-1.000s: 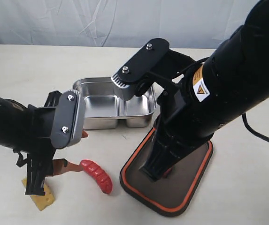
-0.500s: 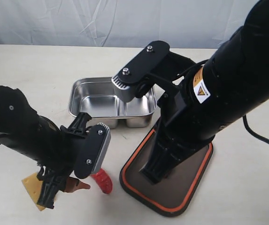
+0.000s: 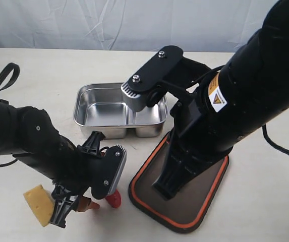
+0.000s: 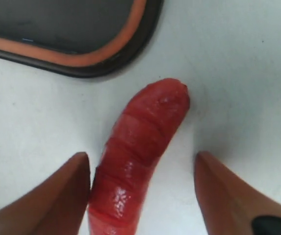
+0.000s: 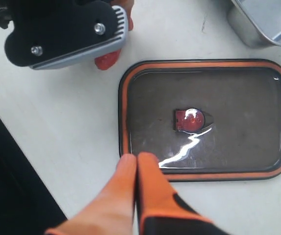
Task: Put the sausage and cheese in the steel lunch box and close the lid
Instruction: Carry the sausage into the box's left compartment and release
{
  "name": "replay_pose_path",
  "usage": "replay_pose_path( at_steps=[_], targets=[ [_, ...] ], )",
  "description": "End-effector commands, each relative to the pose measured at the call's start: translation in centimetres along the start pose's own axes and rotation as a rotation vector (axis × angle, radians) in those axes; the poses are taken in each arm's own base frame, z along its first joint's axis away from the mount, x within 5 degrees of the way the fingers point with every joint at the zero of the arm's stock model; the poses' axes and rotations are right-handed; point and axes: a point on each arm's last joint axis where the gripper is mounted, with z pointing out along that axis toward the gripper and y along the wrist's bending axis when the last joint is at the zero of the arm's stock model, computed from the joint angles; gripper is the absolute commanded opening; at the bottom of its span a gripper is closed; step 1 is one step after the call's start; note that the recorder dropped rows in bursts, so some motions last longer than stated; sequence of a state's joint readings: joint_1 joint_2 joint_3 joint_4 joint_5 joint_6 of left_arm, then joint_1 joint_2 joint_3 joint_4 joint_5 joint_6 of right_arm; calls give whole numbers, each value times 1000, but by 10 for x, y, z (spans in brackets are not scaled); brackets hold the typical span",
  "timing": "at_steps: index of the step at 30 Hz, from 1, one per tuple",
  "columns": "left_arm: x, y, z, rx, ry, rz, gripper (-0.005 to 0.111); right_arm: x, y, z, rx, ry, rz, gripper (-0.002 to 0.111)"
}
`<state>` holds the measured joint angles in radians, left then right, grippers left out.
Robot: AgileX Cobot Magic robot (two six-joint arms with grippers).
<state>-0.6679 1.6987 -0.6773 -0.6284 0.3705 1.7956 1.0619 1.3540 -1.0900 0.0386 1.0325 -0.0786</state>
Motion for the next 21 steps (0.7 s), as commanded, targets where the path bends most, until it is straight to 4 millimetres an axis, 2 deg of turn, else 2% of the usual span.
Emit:
replay_pose_path(
  at_steps=[1,3,4,8,9,15,21],
  targets=[
    [4,-3,14,44,20,-8,58,2,0,-3,1,1,3,0],
    [3,-3,14,48,18,-12,57,2,0,-3,0,6,5,0],
    [3,-4,14,55,16,-12,50,2,0,-3,0,6,5,0],
    [1,-6,11,76,2,-9,3,2,0,-3,0,6,7,0],
    [1,-5,9,67,0,-7,0,2,0,-3,0,6,7,0],
    [-6,10,-19,-129,-19,-3,0,2,-1,-3,6,6,4,0],
    [-12,36,-63,-511,-42,-75,0,2,-1,-3,6,6,4,0]
  ],
)
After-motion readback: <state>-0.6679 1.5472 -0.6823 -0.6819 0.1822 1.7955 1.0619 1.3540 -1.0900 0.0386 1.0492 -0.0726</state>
